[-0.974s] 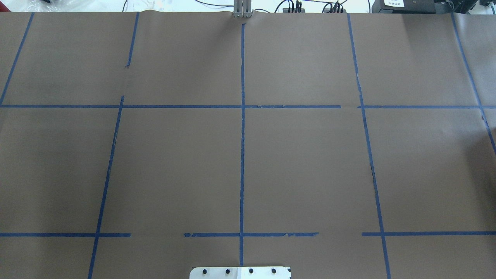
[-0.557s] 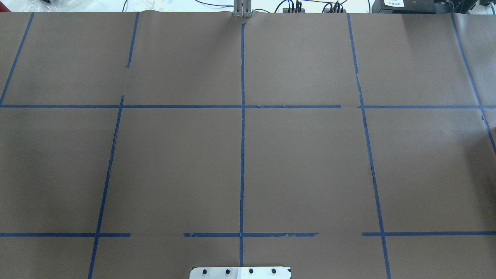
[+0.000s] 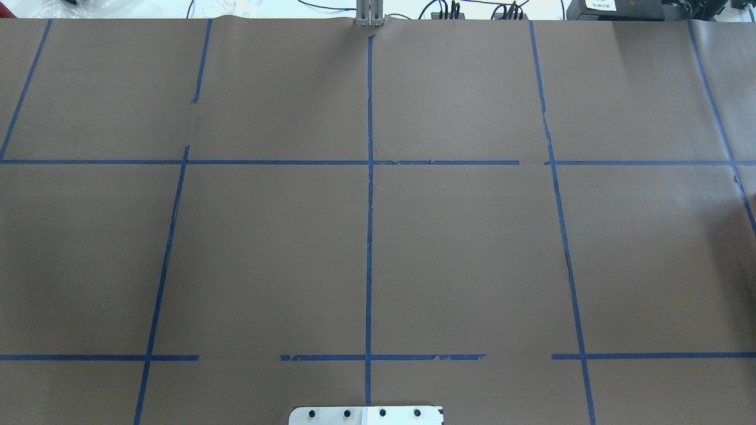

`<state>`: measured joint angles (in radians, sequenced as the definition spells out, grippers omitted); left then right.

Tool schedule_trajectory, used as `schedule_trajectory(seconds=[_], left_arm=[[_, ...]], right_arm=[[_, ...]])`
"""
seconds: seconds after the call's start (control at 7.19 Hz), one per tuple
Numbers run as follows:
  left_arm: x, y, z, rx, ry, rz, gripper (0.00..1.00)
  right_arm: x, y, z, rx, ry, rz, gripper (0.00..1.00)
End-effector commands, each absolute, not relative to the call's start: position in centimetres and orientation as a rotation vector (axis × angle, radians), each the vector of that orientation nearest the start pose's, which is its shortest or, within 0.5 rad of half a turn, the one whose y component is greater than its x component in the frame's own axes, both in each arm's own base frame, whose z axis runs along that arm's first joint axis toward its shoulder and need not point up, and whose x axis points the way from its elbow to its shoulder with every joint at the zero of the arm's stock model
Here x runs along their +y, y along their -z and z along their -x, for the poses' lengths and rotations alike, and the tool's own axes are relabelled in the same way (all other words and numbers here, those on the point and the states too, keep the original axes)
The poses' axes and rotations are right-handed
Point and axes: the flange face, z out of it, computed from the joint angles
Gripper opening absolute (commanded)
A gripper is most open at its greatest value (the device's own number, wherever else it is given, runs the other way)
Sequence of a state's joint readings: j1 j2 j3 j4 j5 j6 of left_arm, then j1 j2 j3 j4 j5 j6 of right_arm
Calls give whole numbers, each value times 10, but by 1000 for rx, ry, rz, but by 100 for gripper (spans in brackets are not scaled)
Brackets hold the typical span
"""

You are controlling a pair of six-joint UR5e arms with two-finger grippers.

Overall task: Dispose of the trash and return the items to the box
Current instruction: 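Lower the green cup into the clear bin and open the left gripper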

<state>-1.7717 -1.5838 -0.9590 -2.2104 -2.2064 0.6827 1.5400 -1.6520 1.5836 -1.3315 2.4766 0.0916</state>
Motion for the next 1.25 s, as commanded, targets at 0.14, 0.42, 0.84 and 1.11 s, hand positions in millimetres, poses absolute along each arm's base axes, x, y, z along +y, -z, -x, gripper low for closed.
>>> schedule_trajectory(seconds=[0.14, 0.42, 0.84, 1.11], left_arm=[[-402, -895, 157, 587, -430, -279, 0], [-400, -897, 155, 605, -427, -279, 0], [-397, -901, 154, 623, -404, -267, 0], [-397, -901, 154, 623, -404, -267, 0]], right_arm=[[-473, -652, -35, -912, 31, -107, 100], [-476, -650, -33, -909, 38, -108, 100], [-478, -647, -24, -904, 49, -104, 100], [-478, -647, -24, -904, 49, -104, 100]])
